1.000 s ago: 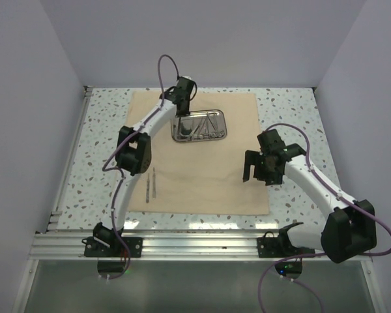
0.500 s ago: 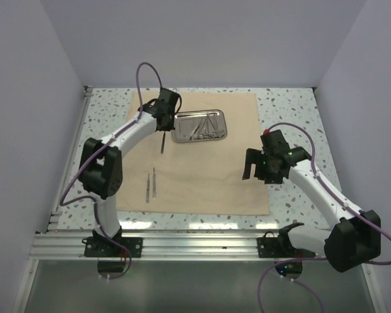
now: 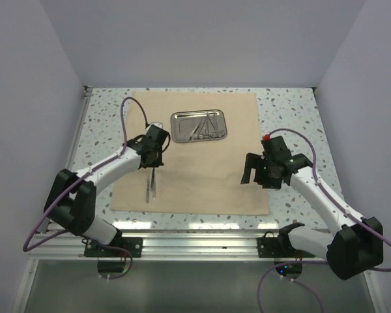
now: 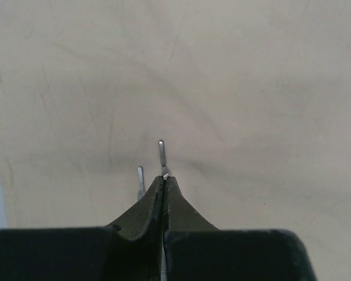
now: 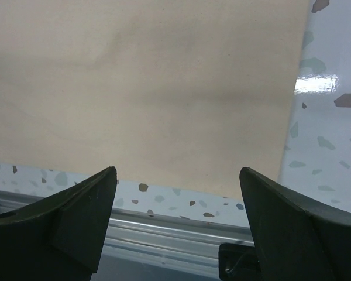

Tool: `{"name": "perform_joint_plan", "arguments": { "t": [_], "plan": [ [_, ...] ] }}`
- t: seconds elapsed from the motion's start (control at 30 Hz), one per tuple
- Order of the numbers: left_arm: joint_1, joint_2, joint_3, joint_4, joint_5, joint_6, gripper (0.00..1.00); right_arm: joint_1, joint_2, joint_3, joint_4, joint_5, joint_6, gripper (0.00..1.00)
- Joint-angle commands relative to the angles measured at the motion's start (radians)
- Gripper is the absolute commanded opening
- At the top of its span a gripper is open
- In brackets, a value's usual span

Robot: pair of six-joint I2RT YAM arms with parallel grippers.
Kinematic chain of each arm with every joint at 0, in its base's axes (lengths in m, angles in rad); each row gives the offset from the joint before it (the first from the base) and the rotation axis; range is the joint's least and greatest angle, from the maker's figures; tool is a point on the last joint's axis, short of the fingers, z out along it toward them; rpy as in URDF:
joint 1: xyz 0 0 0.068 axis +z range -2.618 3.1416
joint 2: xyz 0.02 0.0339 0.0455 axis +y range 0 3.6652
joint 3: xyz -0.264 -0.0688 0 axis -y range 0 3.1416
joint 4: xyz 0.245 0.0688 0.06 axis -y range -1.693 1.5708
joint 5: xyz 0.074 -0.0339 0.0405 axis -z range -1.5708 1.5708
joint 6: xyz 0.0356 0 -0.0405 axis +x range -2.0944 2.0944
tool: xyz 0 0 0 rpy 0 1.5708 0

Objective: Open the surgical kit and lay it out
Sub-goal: Place the medical item in the surgical kit.

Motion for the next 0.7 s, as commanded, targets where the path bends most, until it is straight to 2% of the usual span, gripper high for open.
{"name": "perform_joint_plan", "arguments": {
  "t": [0.0,0.23,0.27,0.3,0.37,0.4,0.43,0.5,0.6,0.67],
  "plan": [
    [-0.018,-0.069,-0.068,0.039,-0.028,-0.080,0.00,-0.002,-0.045,-0.023,0.022,-0.034,0.013,0.89],
    [-0.030,-0.100,-0.183,0.085,-0.028,-0.103,0.00,-0.002,-0.093,-0.059,0.012,-0.043,0.022,0.89],
    [-0.030,-0.102,-0.184,0.082,-0.030,-0.106,0.04,-0.002,-0.095,-0.059,0.010,-0.043,0.024,0.89],
    [-0.030,-0.108,-0.187,0.084,-0.034,-0.107,0.23,-0.002,-0.101,-0.059,0.009,-0.043,0.024,0.89],
    [-0.032,-0.117,-0.172,0.069,-0.047,-0.104,0.44,-0.002,-0.113,-0.058,0.003,-0.042,0.028,0.89],
    [-0.030,-0.123,-0.161,0.066,-0.059,-0.094,0.61,-0.002,-0.118,-0.059,-0.002,-0.042,0.028,0.89],
    [-0.030,-0.123,-0.132,0.061,-0.067,-0.088,0.67,-0.002,-0.122,-0.059,-0.005,-0.042,0.033,0.89],
    [-0.032,-0.116,-0.092,0.040,-0.096,-0.063,0.88,-0.002,-0.138,-0.064,-0.008,-0.040,0.037,0.89],
    [-0.030,-0.090,-0.002,0.046,-0.111,-0.005,0.98,-0.002,-0.161,-0.070,-0.016,-0.034,0.047,0.89],
    [-0.030,-0.065,0.073,0.079,-0.110,0.026,0.98,-0.004,-0.170,-0.072,-0.021,-0.033,0.051,0.89]
  ]
}}
